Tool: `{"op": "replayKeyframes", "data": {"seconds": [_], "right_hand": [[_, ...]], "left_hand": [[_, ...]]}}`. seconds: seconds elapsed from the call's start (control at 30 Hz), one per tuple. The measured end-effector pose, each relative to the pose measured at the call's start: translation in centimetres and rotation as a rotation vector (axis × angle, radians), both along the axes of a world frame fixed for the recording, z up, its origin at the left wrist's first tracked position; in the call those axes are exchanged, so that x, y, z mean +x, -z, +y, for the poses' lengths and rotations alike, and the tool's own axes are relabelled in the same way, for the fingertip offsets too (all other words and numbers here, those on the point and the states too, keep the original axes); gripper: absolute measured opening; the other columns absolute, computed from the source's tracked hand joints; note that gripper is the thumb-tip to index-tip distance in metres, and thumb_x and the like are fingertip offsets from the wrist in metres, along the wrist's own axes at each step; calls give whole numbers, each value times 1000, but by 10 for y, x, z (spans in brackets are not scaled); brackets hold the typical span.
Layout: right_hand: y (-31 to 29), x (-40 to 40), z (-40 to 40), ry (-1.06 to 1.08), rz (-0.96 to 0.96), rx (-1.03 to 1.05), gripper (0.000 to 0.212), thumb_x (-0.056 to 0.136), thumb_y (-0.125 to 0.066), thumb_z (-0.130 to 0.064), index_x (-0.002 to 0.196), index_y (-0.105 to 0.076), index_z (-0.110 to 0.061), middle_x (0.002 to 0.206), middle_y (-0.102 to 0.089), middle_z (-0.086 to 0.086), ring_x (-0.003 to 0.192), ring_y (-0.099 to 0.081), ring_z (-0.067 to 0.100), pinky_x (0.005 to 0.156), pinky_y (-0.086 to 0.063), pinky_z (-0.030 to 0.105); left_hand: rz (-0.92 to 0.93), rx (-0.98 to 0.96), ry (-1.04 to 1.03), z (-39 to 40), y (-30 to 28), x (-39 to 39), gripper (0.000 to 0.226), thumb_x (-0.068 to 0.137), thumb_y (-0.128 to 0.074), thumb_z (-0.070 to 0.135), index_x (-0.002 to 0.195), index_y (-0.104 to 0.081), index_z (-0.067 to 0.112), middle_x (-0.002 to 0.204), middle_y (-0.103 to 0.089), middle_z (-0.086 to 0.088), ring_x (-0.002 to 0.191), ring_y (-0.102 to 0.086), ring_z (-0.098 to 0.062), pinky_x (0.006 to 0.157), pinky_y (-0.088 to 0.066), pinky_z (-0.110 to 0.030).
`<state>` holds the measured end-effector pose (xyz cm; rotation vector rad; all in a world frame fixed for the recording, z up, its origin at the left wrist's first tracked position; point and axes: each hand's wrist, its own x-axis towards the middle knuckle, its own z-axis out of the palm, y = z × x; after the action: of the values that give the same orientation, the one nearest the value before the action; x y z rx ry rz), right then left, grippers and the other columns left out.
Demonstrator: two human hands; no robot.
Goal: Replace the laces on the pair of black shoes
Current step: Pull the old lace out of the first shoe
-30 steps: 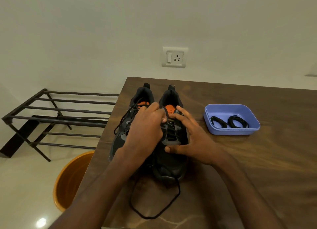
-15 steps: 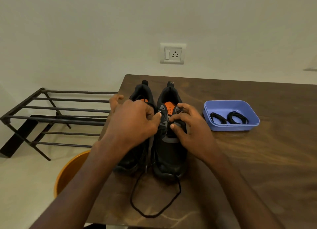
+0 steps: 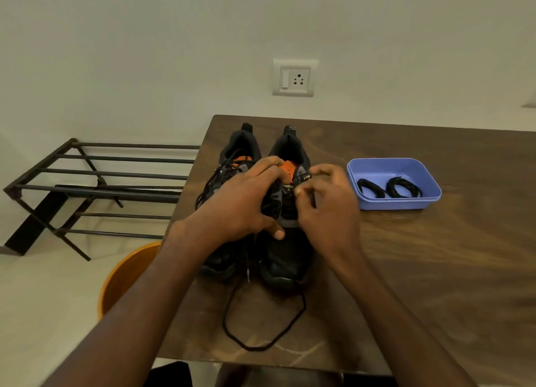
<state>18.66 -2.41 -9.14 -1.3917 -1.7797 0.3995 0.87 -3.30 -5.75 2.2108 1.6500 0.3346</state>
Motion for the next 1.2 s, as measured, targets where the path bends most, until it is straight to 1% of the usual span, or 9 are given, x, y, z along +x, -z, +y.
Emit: {"op": "replayKeyframes", "data": {"seconds": [0.1, 0.23, 0.37, 0.5, 0.6, 0.83, 0.93, 1.07, 1.2], "right_hand": [[-6, 9, -6, 165, 128, -79, 12, 89, -72, -19, 86, -64, -28, 123, -50, -3, 109, -52, 7, 82, -43, 12], [-2, 5, -5, 53, -186, 127, 36, 87, -68, -18, 123, -67, -21, 153, -41, 3, 141, -41, 23, 110, -41, 46], [5, -9, 2, -89, -364, 47, 22, 94, -65, -25, 114, -75, -27, 164, -33, -6, 153, -25, 21, 117, -27, 59], [8, 4, 8, 76, -111, 123, 11, 92, -66, -25, 96, -76, -22, 130, -59, -4, 118, -57, 15, 100, -46, 58], [-1, 23, 8, 344, 140, 264, 15, 92, -60, -25, 95, -71, -17, 112, -57, 1, 100, -59, 18, 87, -54, 55], [11, -5, 5, -34, -374, 160, 21, 90, -69, -20, 110, -76, -26, 162, -37, -3, 153, -28, 25, 115, -24, 67], [14, -6, 8, -27, -319, 118, 11, 89, -73, -22, 97, -78, -27, 153, -48, -7, 147, -37, 20, 117, -20, 68], [-3, 17, 7, 336, 102, 292, 11, 89, -68, -16, 96, -73, -23, 118, -59, -4, 104, -56, 11, 99, -47, 59], [-17, 38, 4, 430, -63, 347, 31, 89, -65, -14, 119, -70, -20, 138, -54, 6, 127, -52, 25, 104, -41, 54]], "left_hand": [[-72, -9, -8, 1, 2, 1, 88, 63, -96, 38, 134, -44, 36, 163, -10, 21, 149, -28, -17, 114, -36, -38], [-129, 25, -9, 2, 5, 2, 101, 61, -98, 34, 142, -36, 33, 157, -21, 18, 138, -39, -12, 105, -40, -32], [-193, 14, -24, 0, 5, 1, 122, 60, -99, 28, 153, -20, 34, 155, -25, 16, 138, -41, -11, 100, -37, -27], [-188, -7, -28, 1, 6, 2, 121, 62, -98, 29, 153, -19, 32, 156, -23, 14, 142, -38, -17, 99, -33, -29], [-191, -22, -34, 2, 7, 1, 121, 63, -98, 30, 153, -18, 34, 157, -21, 15, 142, -37, -17, 99, -30, -30], [-225, -10, -23, 1, 8, -1, 122, 61, -99, 31, 153, -18, 32, 156, -25, 14, 136, -43, -13, 96, -37, -27], [-230, -10, -24, 1, 9, -1, 120, 62, -98, 31, 152, -19, 32, 155, -27, 14, 138, -42, -14, 97, -38, -26], [-215, -21, -31, 1, 8, -2, 119, 62, -98, 33, 151, -19, 36, 154, -25, 15, 135, -46, -17, 98, -39, -29], [-211, -25, -24, 2, 9, -4, 118, 64, -97, 34, 151, -18, 38, 155, -23, 17, 137, -44, -18, 99, -37, -28]]}}
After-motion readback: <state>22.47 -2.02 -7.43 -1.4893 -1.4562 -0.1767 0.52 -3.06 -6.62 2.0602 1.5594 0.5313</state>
